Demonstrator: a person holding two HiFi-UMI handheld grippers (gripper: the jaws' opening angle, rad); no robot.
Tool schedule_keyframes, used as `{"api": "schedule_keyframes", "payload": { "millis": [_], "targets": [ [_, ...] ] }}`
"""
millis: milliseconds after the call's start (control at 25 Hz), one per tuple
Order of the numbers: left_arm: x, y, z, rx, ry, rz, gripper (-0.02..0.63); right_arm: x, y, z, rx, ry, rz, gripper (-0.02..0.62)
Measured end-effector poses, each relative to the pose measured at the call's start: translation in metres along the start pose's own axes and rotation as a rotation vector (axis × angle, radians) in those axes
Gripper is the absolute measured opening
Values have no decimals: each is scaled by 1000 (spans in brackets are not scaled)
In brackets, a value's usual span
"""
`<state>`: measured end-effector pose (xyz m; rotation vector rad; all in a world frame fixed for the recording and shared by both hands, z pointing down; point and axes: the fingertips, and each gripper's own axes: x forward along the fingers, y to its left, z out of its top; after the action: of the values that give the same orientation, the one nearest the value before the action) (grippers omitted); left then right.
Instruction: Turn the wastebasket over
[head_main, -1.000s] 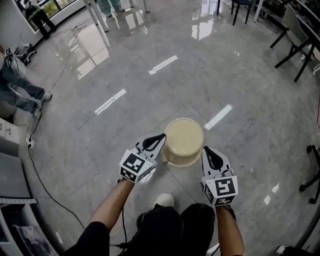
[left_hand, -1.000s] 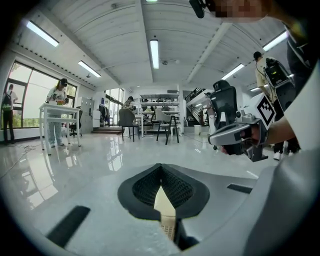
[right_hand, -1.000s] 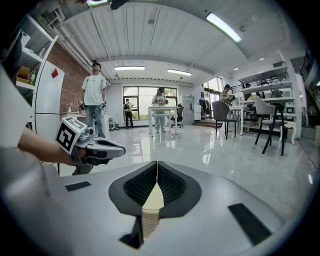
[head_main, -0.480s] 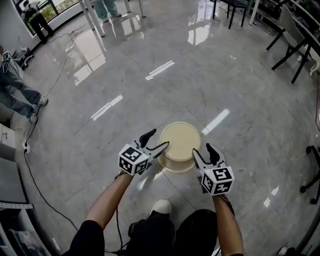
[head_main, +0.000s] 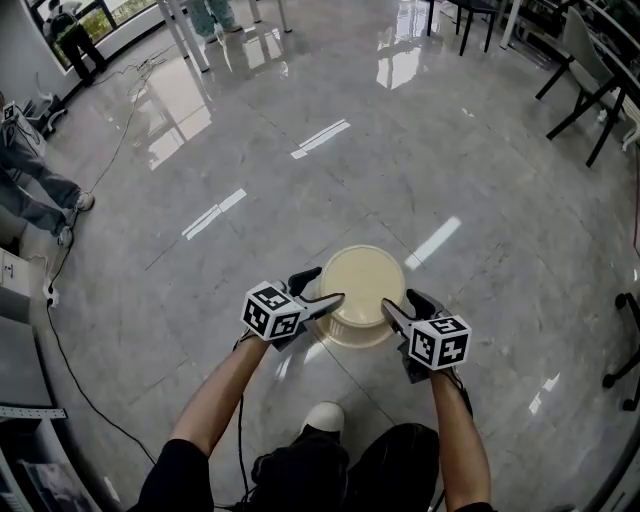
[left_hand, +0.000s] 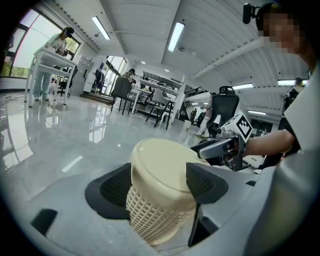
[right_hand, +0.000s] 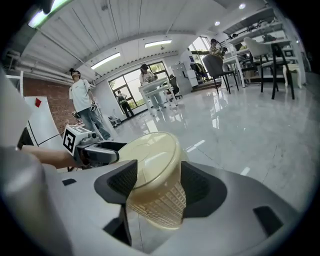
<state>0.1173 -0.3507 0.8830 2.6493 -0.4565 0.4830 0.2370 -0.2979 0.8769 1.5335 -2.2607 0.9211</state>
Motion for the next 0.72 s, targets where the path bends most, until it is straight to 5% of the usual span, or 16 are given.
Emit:
{"api": "schedule_keyframes", "payload": {
  "millis": [280,520,720],
  "targets": [
    [2,-10,10,94,-40,22,331,-3,2,-1,-23,-22,-27,256],
    [-6,-31,49,258,-136,8,331,-29,4,36,-145,-195,-66,256],
    [-25,-50,29,248,-125,-48,331,-47,20,10,-292,-78,33,256]
  ]
}}
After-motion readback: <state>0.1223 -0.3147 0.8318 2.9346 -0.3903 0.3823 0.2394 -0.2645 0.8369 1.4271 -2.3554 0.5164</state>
